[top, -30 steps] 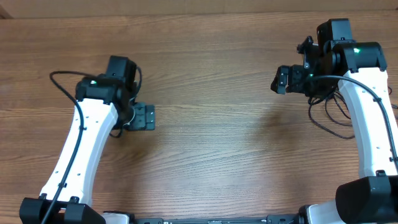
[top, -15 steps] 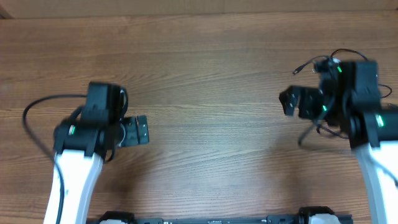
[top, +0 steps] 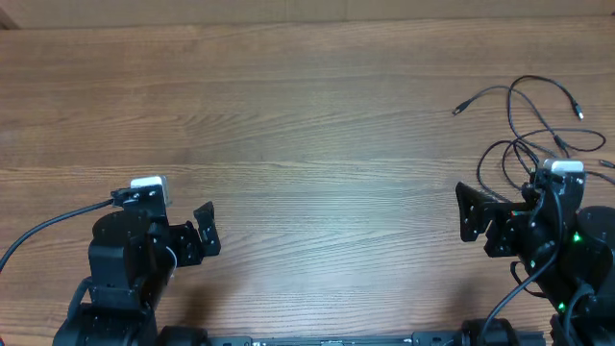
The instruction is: Untangle cables
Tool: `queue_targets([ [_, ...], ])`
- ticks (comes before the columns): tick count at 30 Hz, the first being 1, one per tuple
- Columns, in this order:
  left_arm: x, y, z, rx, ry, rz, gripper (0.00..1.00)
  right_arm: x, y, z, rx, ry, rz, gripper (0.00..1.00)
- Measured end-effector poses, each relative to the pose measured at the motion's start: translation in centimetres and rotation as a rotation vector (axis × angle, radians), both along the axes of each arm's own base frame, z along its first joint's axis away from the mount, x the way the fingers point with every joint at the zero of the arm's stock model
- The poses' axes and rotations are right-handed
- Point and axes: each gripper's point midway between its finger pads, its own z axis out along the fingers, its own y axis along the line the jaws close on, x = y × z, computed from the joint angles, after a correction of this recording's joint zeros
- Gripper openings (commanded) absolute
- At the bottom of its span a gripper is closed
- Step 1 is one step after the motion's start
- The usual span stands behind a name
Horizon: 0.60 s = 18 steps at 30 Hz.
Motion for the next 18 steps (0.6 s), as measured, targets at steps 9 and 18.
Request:
queue_targets([
  [9,0.0,0.0,-0.1,0.000,0.003,0.000,1.00,-0.1,-0.1,-0.8,-0.003,0.032,-0.003,1.00],
  [18,0.0,0.0,-0.2,0.001,0.008,0.000,1.00,-0.4,-0.1,-1.3,-0.005,0.054,-0.005,1.00],
])
